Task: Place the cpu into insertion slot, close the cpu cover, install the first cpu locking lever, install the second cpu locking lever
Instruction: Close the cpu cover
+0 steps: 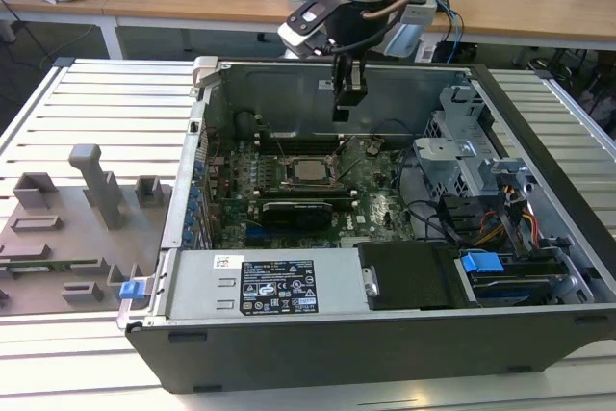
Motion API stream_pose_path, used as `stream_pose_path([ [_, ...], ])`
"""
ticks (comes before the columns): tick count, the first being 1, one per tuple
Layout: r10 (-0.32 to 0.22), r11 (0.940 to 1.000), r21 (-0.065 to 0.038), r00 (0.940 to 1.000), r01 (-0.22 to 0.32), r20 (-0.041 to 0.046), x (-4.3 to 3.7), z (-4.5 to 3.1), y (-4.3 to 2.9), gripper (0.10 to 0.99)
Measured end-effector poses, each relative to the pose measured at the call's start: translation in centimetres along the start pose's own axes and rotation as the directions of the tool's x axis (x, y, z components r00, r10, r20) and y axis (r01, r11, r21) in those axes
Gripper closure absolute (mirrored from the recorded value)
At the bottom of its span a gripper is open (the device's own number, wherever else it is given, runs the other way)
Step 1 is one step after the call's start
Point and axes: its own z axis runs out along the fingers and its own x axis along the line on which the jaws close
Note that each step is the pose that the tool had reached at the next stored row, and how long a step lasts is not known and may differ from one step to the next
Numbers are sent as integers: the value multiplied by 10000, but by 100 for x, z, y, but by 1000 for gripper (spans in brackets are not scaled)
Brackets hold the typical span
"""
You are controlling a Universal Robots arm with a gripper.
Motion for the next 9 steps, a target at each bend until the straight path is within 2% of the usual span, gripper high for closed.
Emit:
stream_pose_path([
  [2, 1, 10000, 4, 10000, -1, -2, 1, 0, 60, 980],
  [4, -1, 10000, 24, 10000, 1, 0, 2, -1, 202, 980],
  [5, 1, 10000, 35, 10000, -1, 0, 3, -1, 244, 980],
  [9, 0, 10000, 76, 10000, 0, 0, 4, -1, 331, 980],
])
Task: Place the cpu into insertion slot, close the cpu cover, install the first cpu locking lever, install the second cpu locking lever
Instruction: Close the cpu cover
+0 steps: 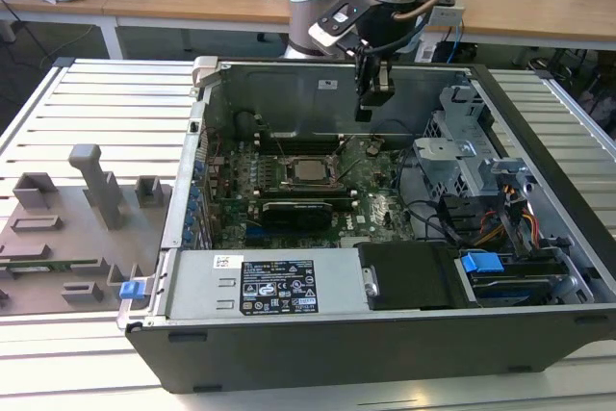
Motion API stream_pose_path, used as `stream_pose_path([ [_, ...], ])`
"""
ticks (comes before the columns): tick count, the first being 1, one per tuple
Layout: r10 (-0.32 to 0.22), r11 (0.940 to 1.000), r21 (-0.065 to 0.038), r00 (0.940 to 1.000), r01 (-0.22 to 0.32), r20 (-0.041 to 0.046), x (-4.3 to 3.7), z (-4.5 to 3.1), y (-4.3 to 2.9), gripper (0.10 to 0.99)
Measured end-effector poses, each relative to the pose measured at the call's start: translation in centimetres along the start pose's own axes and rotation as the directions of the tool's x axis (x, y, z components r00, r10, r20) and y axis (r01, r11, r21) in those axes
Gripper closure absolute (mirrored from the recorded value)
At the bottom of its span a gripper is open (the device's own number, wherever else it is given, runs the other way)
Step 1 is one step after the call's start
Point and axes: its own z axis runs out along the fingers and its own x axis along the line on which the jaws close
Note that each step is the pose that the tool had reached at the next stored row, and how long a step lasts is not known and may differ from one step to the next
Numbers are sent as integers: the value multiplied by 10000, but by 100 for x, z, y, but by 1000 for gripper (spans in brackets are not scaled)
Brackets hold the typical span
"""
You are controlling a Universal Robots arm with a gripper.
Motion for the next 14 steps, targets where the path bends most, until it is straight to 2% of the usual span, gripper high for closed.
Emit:
stream_pose_path([
  [2, -1, 10000, 16, 10000, 1, 0, 0, 5, 18, 980],
  [6, 0, 10000, 66, 10000, 0, 0, 1, 132, 36, 980],
  [10, -1, 10000, 79, 10000, 1, 0, 1, 193, 47, 980],
  [14, -1, 9999, 109, 10000, 1, 0, 2, 252, 109, 980],
])
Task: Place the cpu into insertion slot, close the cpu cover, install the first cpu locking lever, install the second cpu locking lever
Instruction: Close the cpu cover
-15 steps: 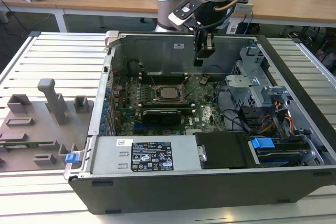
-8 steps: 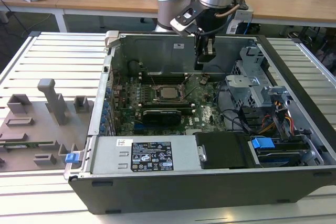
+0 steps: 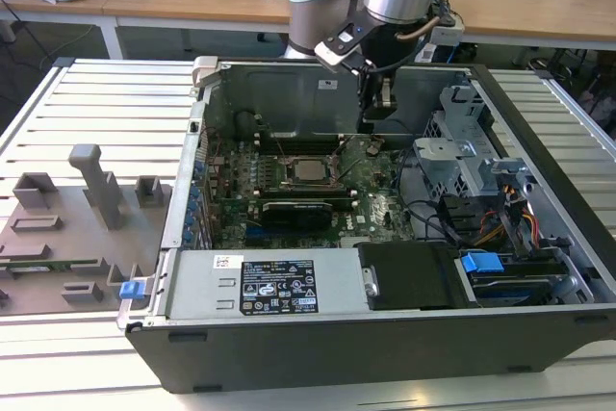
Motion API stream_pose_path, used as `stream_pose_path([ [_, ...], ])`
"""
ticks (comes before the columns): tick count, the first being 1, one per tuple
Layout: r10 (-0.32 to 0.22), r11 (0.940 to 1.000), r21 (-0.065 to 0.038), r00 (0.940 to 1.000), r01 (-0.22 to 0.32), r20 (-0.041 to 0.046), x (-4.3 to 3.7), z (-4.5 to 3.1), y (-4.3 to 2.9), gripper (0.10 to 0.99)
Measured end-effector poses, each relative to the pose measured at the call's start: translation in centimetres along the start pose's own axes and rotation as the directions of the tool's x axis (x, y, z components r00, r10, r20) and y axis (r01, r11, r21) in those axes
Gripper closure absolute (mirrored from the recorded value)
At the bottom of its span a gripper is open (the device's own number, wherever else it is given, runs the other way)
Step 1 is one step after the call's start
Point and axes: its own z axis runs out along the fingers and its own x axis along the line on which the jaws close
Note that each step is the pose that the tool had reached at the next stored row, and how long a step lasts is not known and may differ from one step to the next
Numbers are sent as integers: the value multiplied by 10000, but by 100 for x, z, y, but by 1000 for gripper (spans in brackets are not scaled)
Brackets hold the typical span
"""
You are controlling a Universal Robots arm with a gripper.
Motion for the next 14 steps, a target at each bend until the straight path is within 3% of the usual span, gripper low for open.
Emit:
stream_pose_path([
  [5, 0, 10000, 48, 10000, 0, -1, 2, 45, 129, 980],
  [14, 0, 10000, 71, 10000, 0, 0, 3, 232, 137, 980],
])
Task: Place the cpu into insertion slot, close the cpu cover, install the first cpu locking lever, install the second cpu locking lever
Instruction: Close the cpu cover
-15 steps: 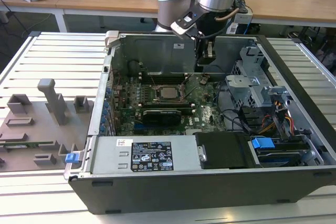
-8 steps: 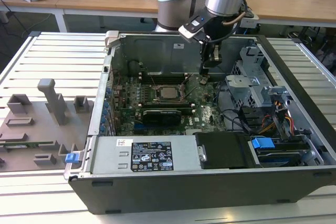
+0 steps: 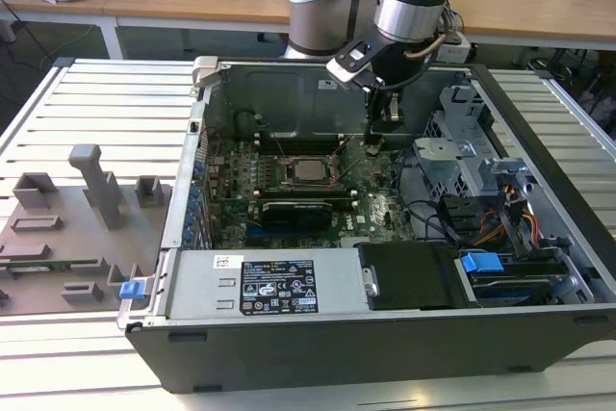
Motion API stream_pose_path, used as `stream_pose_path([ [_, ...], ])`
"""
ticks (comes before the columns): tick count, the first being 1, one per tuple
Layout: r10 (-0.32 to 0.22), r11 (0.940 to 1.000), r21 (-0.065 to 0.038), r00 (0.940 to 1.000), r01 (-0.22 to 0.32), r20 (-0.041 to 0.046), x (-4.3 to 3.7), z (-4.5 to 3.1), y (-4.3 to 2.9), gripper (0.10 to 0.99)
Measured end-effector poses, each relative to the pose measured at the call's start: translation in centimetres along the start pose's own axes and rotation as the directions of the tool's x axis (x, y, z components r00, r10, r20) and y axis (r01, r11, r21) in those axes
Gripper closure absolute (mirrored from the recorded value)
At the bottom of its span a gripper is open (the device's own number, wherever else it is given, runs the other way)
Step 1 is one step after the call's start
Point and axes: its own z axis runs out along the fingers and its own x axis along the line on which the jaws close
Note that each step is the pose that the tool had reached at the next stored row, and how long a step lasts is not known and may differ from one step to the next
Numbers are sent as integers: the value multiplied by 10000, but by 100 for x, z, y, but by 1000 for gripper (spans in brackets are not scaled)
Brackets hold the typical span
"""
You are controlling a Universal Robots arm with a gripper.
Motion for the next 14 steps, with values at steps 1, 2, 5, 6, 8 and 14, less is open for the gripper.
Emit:
stream_pose_path([
  [1, -1, 10000, 1, 10000, 1, 0, 0, 48, -5, 980],
  [2, 0, 10000, 1, 10000, 0, 1, 0, 63, -21, 980],
  [5, -1, 10000, 0, 10000, 1, 0, 0, 67, -71, 980],
  [6, 0, 10000, -1, 10000, 0, 0, 0, 68, -98, 980],
  [8, 0, 10000, -1, 10000, 0, 0, 0, 69, -132, 980],
  [14, 0, 10000, -4, 10000, 0, 0, -1, 73, -273, 980],
])
